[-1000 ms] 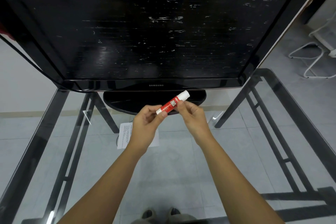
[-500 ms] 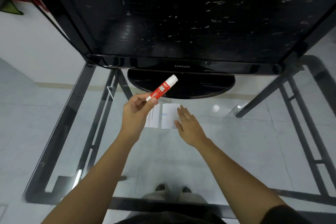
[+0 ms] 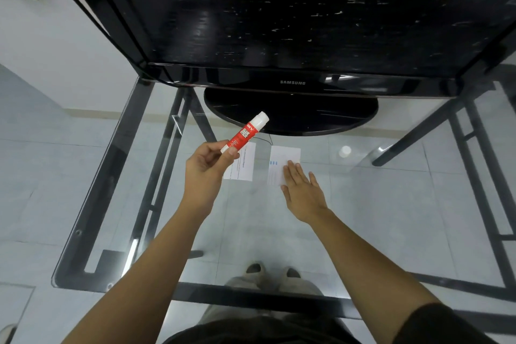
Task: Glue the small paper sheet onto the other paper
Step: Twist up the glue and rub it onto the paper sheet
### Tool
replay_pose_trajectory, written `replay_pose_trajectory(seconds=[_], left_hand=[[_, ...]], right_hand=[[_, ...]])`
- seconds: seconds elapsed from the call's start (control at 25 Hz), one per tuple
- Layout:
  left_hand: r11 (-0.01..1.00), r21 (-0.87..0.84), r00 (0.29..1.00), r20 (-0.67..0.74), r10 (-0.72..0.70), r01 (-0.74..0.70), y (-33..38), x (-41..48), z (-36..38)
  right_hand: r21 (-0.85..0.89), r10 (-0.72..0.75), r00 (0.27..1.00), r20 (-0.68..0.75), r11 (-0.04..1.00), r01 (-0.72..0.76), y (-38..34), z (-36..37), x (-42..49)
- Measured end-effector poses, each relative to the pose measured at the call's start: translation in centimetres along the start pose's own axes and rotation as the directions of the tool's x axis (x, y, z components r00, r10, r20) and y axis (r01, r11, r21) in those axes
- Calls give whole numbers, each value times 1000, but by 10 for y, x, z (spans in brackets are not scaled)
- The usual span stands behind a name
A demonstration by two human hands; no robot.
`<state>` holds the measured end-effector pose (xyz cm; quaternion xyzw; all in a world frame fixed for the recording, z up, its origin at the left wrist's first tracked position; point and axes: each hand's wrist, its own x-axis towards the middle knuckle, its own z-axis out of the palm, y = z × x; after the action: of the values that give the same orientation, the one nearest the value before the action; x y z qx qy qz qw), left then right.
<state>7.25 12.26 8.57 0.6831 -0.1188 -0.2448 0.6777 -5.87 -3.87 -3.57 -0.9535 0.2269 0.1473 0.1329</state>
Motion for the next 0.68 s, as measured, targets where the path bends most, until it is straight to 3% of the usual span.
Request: replay_pose_trajectory(seconds=[0.44,0.68], left_hand=[[983,16,980,74,-185,184,-61,-10,27],[897,-261,932,162,-324,357,-81,-4,23]], right_hand=[[72,-6,996,-88,997,12,33,21,-56],[146,-56,972,-226,985,91,28,17,-49]])
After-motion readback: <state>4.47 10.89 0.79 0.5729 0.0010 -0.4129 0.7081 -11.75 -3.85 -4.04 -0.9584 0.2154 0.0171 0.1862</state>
